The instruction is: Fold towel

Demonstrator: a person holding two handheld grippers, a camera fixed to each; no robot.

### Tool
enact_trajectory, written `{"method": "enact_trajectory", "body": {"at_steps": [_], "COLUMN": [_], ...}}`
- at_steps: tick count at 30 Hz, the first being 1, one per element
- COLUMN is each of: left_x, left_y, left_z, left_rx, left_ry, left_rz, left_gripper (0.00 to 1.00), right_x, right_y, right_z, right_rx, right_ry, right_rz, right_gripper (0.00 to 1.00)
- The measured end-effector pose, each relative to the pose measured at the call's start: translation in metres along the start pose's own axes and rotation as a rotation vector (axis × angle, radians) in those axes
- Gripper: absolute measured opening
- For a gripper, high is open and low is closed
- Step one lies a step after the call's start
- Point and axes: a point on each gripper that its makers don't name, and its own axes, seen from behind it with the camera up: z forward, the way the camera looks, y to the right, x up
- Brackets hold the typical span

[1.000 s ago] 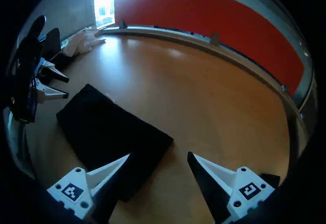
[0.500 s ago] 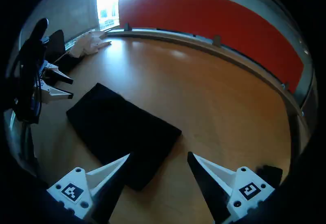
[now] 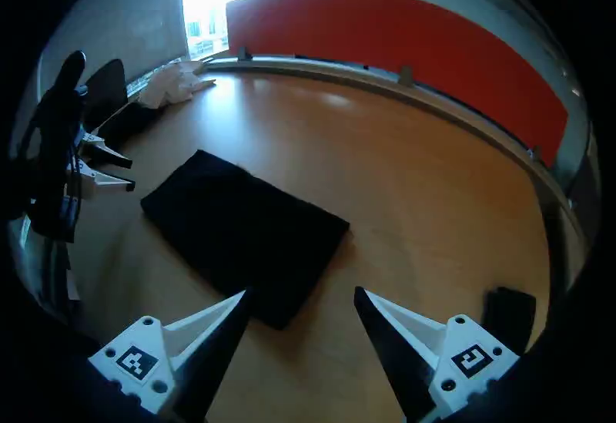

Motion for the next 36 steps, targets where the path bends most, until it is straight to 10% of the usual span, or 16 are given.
{"method": "enact_trajectory", "body": {"at_steps": [36], "left_x": [-0.047], "left_y": [-0.045], "left_z": [-0.067], "left_rx": [0.134], "left_ry": [0.02], "left_rz": [-0.155], "left_gripper": [0.99], "right_x": [-0.028], "right_y": [-0.019], "right_z": [0.022], "right_rx": [0.124], "right_ry": [-0.089], "right_rz": [-0.166], "right_gripper": [0.93]}}
